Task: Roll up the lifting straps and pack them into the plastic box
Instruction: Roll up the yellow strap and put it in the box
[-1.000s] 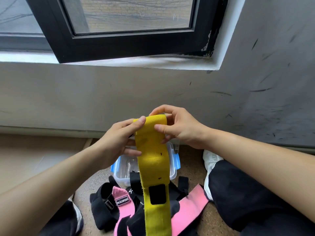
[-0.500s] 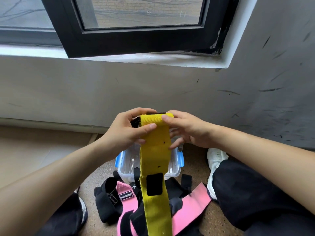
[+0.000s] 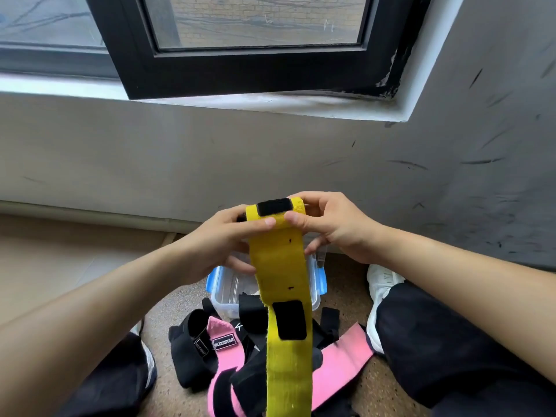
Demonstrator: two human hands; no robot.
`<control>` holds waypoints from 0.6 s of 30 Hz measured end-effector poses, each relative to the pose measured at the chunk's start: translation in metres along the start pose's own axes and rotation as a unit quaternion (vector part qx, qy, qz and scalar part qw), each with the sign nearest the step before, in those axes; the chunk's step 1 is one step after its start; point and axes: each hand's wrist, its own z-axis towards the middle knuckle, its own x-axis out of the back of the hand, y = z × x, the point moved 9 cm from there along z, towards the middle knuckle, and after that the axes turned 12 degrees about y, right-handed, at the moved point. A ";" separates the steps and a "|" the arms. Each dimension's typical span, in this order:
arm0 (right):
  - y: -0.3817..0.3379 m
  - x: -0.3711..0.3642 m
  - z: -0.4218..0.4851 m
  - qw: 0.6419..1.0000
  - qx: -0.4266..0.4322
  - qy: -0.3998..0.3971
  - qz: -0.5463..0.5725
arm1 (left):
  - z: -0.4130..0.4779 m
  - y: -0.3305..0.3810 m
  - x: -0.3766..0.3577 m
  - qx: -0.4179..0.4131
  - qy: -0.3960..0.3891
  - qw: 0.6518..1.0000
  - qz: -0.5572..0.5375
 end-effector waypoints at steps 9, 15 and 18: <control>-0.006 0.004 -0.004 0.993 0.097 0.061 -0.015 | 0.002 0.006 0.001 -0.015 0.026 0.999 -0.032; 0.004 -0.008 -0.007 0.999 -0.009 -0.026 -0.024 | 0.002 0.014 0.002 -0.068 0.029 0.997 -0.029; 0.019 -0.020 -0.016 0.988 -0.122 -0.082 0.037 | 0.001 0.022 0.004 -0.111 0.051 0.992 -0.006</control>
